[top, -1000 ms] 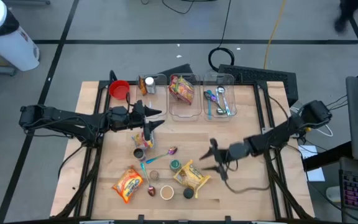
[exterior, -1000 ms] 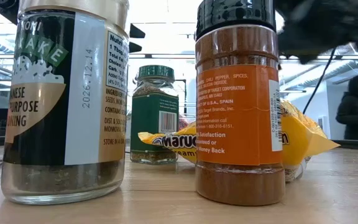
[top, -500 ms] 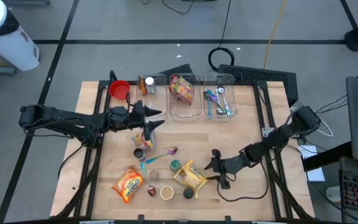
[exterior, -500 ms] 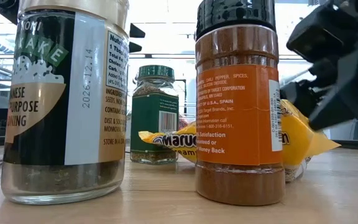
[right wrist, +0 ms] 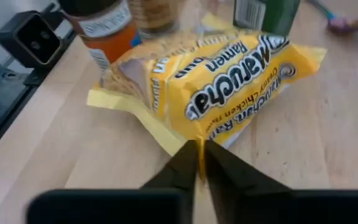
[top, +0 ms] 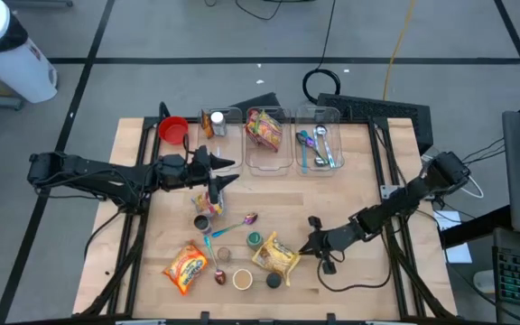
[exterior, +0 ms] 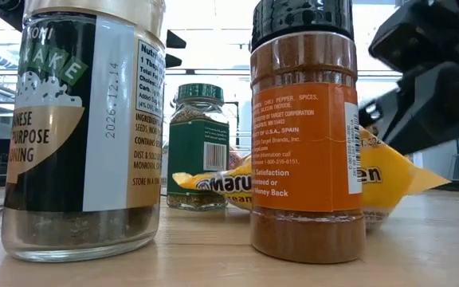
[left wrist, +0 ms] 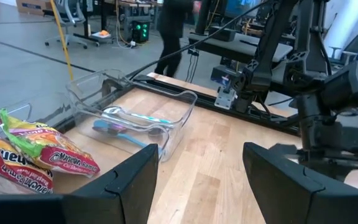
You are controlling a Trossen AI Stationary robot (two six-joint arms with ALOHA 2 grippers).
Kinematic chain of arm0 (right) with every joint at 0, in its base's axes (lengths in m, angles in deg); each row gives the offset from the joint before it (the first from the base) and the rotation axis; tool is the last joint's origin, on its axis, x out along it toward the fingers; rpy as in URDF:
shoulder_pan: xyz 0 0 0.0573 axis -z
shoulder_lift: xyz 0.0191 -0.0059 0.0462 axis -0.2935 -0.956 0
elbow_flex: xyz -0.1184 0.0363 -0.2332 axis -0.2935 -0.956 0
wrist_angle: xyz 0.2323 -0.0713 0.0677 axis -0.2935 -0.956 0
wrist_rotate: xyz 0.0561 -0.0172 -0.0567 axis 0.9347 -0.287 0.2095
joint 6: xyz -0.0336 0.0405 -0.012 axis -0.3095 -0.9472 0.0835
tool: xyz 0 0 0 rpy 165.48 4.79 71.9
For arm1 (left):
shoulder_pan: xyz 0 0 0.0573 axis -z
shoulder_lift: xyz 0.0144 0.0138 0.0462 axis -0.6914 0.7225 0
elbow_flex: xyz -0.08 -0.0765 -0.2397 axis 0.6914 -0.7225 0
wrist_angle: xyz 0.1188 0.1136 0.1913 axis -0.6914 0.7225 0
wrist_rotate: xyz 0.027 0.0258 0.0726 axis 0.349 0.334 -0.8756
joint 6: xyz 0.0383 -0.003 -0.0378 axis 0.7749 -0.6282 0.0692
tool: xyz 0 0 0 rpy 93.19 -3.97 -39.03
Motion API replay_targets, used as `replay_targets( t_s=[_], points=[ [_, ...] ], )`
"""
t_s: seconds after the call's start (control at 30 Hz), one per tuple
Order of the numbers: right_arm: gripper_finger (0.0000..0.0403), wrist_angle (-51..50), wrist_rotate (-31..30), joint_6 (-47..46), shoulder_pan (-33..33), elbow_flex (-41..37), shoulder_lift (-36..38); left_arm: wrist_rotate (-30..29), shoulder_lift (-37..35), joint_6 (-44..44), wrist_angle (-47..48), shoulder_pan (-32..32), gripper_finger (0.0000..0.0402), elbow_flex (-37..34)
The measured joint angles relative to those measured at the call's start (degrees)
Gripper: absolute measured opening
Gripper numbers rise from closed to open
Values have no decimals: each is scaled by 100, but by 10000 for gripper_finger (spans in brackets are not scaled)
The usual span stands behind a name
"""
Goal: Pick & Place Food Item
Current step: Put the yellow noodle pack into the middle transparent bin
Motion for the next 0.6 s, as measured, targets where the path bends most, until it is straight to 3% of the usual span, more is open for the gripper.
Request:
replay_targets(
  t_s=[0.6],
  points=[
    [0,-289,-195,1531,290,2,2519,4,0,-193,-270,0,244,-2]
  ],
)
